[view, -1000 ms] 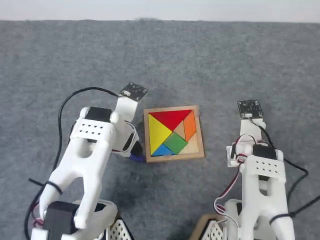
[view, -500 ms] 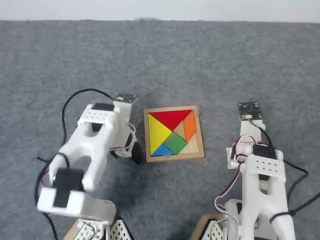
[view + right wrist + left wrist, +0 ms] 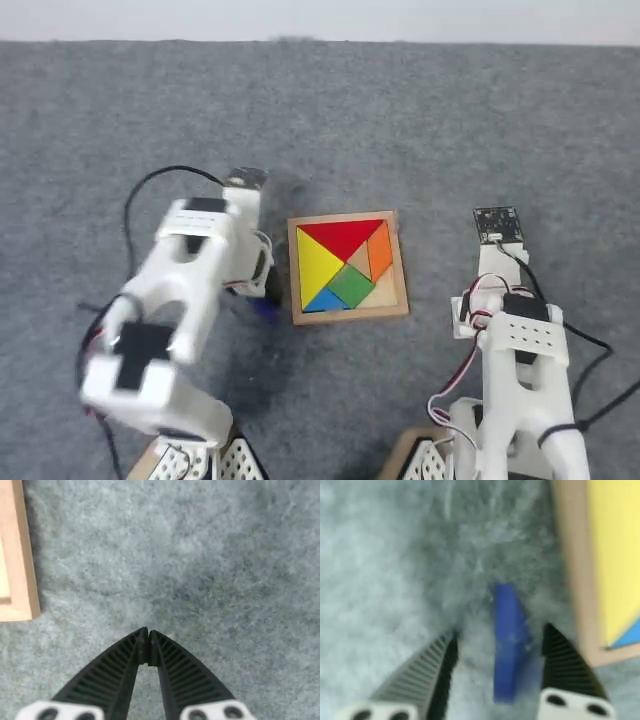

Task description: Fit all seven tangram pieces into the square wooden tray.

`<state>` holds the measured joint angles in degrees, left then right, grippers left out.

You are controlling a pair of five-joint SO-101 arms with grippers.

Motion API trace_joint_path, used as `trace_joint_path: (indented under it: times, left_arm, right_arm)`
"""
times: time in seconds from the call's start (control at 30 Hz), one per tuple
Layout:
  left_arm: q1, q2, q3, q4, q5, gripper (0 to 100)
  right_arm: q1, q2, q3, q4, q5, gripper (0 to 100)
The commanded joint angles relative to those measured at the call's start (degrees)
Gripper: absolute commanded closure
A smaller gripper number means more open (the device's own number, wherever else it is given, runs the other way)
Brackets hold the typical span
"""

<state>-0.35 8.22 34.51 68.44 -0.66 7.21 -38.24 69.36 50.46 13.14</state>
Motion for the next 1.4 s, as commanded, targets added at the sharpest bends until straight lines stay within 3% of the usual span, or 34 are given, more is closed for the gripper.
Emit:
trace_joint_path:
  times: [0.0,0.23,0.4,0.77,1.0,1.17,1.37]
  left_arm:
    - [2.55,3.52,-0.75,-0.62,1.58,76]
    - [1.49,3.87,-1.01,-0.09,0.97,84]
    - [-1.32,3.78,-1.89,0.7,-3.69,89]
    - [-2.64,3.78,-10.51,9.41,-7.56,99]
    - [5.1,3.78,-19.74,17.32,-7.12,99]
    - [15.21,3.78,-29.05,23.47,-5.89,99]
    - [28.84,5.45,-36.62,21.36,-5.89,99]
  right_arm:
    - [0.75,0.04,-0.35,-1.1,0.53,99.1]
    - [0.75,0.04,-0.35,-1.19,0.53,99.1]
    - [0.75,0.04,-0.35,-1.19,0.53,99.1]
    - [0.75,0.04,-0.26,-1.19,0.53,99.1]
    - [0.57,-0.48,1.14,-1.36,0.53,99.1]
    - [0.75,0.04,1.41,-2.77,0.53,99.1]
    - [0.75,-0.04,1.93,-2.86,0.53,99.1]
